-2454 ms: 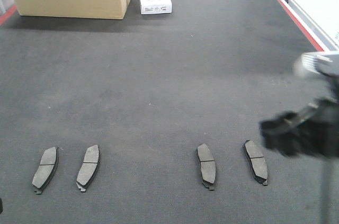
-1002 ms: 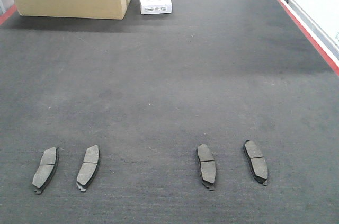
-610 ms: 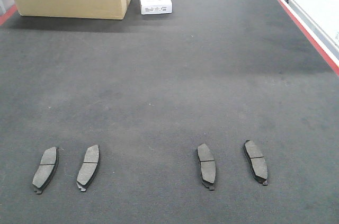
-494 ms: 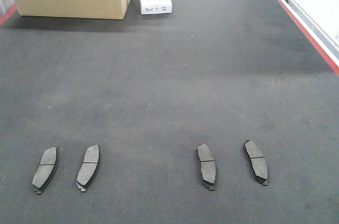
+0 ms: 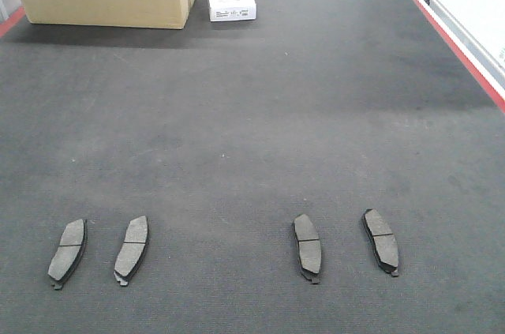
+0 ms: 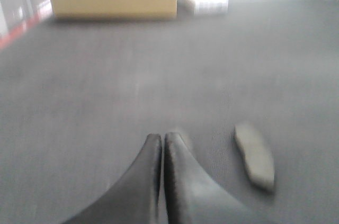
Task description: Move and align brake pads A on conveyor
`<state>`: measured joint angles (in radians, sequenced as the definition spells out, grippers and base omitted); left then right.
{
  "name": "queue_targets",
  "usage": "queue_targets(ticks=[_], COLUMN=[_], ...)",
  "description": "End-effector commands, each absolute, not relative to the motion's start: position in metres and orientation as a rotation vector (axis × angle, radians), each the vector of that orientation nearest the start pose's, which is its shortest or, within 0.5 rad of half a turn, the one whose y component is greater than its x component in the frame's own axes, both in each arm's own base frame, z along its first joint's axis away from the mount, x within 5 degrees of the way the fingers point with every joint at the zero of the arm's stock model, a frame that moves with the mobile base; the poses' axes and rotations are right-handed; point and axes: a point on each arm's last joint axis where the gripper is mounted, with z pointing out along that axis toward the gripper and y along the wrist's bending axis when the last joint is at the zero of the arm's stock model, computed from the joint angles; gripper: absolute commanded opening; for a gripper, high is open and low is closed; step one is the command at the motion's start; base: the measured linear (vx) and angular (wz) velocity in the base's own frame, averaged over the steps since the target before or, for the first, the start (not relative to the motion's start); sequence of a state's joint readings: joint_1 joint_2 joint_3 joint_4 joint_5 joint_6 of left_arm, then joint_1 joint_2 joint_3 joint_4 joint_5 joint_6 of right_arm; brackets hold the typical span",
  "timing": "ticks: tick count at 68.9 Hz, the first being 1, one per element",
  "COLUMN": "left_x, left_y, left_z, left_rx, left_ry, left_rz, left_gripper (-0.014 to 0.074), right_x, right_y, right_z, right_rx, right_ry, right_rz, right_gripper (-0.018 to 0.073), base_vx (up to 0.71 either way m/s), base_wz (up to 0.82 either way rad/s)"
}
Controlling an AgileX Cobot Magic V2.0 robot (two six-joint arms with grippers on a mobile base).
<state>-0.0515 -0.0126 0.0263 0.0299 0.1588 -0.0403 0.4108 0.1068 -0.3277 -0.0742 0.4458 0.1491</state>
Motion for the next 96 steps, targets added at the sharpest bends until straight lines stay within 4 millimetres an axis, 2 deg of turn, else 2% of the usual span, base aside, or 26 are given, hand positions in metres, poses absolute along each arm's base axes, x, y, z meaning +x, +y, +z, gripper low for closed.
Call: queue_targets(ticks=[1,72,81,90,96], left_x=[0.056,0.056,0.056,0.056,0.056], left_y=[-0.003,-0.003,-0.003,-0.003,-0.003], left_z=[0.198,0.198,0.198,0.198,0.198], left_rx=[0.008,0.008,0.008,0.007,0.007], left_ry=[1.521,1.519,1.519,1.519,1.519], left_rz=[-0.070,-0.070,-0.070,-0.069,-0.069], left_gripper=[-0.0006,-0.0006,-0.0006,-0.0006,-0.0006], right_x=[0.043,0.043,0.045,0.046,0.049], right_y=[0.016,0.015,0.009,0.000,-0.005], right_z=[0.290,0.290,0.290,0.290,0.282], right_rx=[-0.257,-0.250,-0.177,-0.021,0.064], right_ry=[1.612,1.613,1.616,1.622,1.615], right_rz=[0.340,0.334,0.192,0.030,-0.052], right_gripper=[-0.0012,-0.0012,-0.0012,-0.0012,-0.0012], base_vx=[0.00,0.00,0.00,0.00,0.00], base_wz=[0.00,0.00,0.00,0.00,0.00])
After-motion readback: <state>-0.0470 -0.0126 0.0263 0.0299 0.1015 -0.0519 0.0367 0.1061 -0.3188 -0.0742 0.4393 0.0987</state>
